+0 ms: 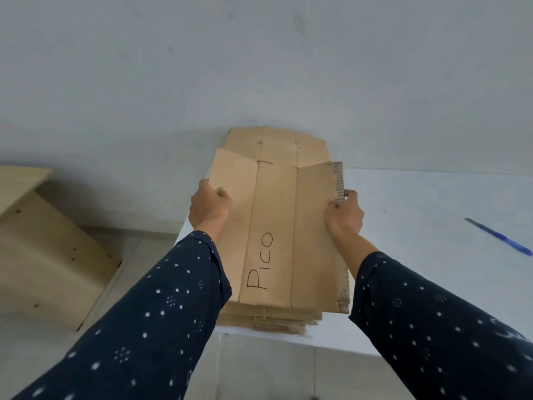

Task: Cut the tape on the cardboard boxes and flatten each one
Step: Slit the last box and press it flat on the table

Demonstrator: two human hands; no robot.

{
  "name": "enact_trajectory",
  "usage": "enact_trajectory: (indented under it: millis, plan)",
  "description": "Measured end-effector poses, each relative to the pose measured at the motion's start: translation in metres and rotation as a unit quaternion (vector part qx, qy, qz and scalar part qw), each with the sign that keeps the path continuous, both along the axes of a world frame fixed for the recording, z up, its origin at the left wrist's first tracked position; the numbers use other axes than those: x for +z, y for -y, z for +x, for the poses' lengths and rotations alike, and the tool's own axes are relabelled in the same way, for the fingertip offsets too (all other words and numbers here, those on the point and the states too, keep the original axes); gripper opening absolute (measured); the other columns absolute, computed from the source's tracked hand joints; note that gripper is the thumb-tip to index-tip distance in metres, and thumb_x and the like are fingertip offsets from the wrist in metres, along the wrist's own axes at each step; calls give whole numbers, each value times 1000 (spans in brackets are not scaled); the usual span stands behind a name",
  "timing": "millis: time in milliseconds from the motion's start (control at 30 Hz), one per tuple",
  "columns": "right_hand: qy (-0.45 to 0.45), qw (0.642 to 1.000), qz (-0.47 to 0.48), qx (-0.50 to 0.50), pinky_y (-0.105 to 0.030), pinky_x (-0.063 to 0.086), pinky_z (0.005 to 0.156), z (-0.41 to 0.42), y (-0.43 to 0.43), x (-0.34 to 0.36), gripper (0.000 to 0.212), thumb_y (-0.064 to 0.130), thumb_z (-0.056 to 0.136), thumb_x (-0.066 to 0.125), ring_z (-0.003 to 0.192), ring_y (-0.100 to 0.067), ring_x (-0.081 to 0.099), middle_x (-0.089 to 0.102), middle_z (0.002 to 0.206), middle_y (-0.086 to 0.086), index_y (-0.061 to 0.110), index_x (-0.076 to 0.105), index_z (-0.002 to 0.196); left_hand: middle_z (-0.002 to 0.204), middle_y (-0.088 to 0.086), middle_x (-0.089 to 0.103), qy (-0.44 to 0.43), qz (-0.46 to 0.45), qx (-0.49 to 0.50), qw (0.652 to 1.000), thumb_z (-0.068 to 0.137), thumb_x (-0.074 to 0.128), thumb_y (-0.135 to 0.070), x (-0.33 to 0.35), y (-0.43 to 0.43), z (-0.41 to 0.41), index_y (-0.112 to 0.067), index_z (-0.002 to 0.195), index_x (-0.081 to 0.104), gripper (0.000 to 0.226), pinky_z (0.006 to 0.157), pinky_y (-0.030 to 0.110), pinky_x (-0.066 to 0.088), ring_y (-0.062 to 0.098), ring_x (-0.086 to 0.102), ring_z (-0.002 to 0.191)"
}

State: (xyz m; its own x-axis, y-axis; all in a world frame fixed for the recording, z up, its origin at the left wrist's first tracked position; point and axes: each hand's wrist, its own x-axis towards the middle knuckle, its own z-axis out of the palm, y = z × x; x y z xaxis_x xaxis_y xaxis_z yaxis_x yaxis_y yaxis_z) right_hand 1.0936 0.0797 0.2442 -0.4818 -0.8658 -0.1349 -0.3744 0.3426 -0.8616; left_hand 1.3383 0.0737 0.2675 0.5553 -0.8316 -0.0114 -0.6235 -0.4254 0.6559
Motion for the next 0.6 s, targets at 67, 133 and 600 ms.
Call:
enact_trajectory:
  millis: [67, 133, 600]
  plan:
    - [0, 999, 29, 31, -46, 56, 84, 13, 6, -17, 34, 18, 101, 44, 90, -27, 64, 59, 101, -3, 18, 42, 135, 119, 10, 63, 3, 17, -7, 1000, 101, 48, -21, -26, 1, 18, -12, 131, 49, 32, 83, 44, 52, 34, 62, 106]
    - [-15, 996, 59, 65, -45, 56, 85, 20, 10, -34, 38, 16, 100, 43, 93, -27, 63, 61, 109, -5, 17, 41, 138, 122, 10, 63, 6, 32, -19, 999, 100, 49, -16, -50, 1, 32, -13, 136, 47, 37, 89, 47, 53, 33, 61, 109]
    - [46, 966, 217, 132, -42, 38, 105, 33, 2, -81, 80, 48, 95, 55, 132, -32, 45, 41, 151, -6, 31, 7, 158, 153, 9, 40, -110, 230, -23, 967, 70, 55, -88, -127, 5, 86, -17, 155, 24, 115, 111, 55, 37, 37, 39, 138]
